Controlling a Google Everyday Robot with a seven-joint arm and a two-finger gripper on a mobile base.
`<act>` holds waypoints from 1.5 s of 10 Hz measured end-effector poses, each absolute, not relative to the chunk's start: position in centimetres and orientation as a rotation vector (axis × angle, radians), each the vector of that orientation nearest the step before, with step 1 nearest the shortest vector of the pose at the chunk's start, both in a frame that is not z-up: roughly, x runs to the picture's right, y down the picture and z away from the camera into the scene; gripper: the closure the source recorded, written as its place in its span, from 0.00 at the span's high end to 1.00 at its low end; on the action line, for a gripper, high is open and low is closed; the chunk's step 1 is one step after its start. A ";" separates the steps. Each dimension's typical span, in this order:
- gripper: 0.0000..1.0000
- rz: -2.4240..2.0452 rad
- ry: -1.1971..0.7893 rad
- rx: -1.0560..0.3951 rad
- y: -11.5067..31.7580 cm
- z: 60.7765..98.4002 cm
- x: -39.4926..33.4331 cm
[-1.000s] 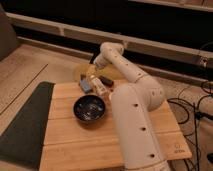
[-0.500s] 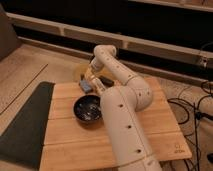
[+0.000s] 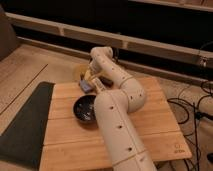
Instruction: Stand the bottle upright
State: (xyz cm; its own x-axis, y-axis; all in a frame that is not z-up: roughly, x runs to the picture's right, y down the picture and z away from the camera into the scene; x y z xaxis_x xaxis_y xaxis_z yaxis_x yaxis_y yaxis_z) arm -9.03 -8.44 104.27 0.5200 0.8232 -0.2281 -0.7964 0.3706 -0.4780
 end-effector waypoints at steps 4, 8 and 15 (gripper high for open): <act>0.65 1.039 -0.019 -0.610 -7.5 104.6 -9.4; 0.65 1.042 0.030 -0.613 -6.9 104.9 -8.3; 0.63 0.981 0.086 -0.623 -5.6 105.2 -8.4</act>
